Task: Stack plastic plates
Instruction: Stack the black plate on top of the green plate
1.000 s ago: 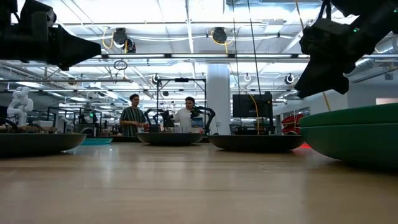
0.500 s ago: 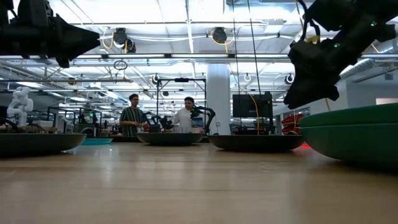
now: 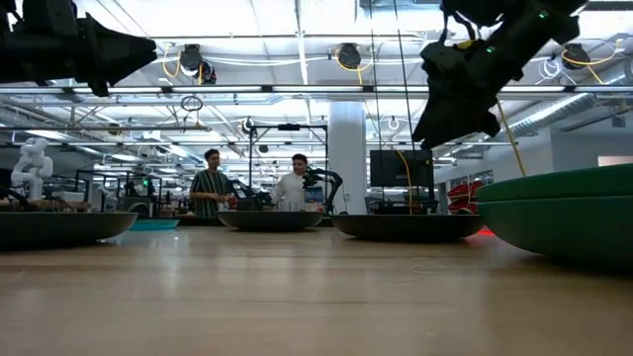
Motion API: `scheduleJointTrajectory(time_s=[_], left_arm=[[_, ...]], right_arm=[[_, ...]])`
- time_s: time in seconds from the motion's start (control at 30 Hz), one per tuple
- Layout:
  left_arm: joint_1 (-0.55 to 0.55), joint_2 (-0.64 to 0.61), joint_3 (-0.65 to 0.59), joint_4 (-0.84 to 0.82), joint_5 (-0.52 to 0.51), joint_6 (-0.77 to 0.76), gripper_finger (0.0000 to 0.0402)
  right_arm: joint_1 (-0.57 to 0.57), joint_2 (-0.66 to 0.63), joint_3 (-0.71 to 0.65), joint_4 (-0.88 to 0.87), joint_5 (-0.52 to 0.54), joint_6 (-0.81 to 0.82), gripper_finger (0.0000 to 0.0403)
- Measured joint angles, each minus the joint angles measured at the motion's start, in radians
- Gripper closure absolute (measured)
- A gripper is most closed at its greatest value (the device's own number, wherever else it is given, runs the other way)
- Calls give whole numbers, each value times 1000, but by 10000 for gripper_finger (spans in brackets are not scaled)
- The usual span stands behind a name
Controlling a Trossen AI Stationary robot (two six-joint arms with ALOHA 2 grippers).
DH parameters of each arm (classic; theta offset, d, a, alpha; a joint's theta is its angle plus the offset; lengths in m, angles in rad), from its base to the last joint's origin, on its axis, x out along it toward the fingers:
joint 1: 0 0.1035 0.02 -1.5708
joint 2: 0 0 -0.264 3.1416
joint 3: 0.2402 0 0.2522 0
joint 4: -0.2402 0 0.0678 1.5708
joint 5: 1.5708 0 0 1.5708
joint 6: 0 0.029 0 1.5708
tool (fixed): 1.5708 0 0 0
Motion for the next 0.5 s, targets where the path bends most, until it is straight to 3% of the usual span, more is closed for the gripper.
scheduleJointTrajectory(time_s=[0.5], left_arm=[[0, 0, 0, -93, 0, 51, 254]], right_arm=[[-56, 200, 233, -493, -1, 210, 274]])
